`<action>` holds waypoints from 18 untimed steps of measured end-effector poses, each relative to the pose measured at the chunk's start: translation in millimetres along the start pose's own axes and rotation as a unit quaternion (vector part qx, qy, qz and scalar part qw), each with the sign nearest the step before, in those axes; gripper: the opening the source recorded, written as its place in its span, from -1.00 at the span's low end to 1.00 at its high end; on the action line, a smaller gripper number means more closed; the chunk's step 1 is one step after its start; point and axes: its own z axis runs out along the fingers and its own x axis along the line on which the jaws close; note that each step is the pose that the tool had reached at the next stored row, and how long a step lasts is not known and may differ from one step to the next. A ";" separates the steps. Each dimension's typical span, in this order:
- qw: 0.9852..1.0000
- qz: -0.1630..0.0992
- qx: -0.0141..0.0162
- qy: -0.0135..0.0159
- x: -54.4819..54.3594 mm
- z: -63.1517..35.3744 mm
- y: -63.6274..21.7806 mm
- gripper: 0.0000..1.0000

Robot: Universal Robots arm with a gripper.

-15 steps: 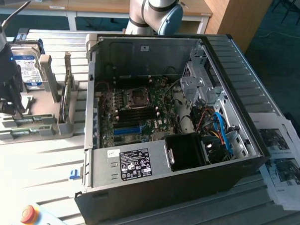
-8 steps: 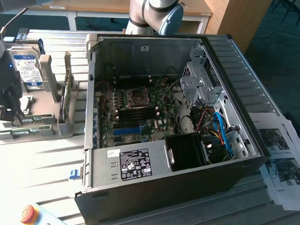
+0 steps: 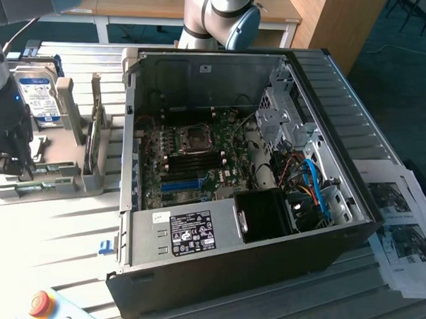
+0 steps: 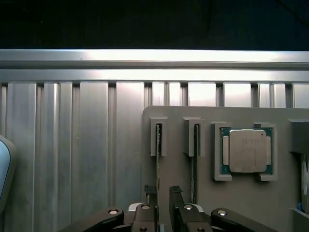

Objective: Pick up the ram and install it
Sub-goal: 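Pick up the ram and move it above insertion slot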

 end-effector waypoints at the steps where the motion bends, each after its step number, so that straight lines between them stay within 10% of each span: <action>1: 1.000 0.000 0.000 0.000 0.0 0.6 0.0 -0.51; 18: 1.000 0.000 0.000 0.000 1.2 12.0 -0.5 -0.51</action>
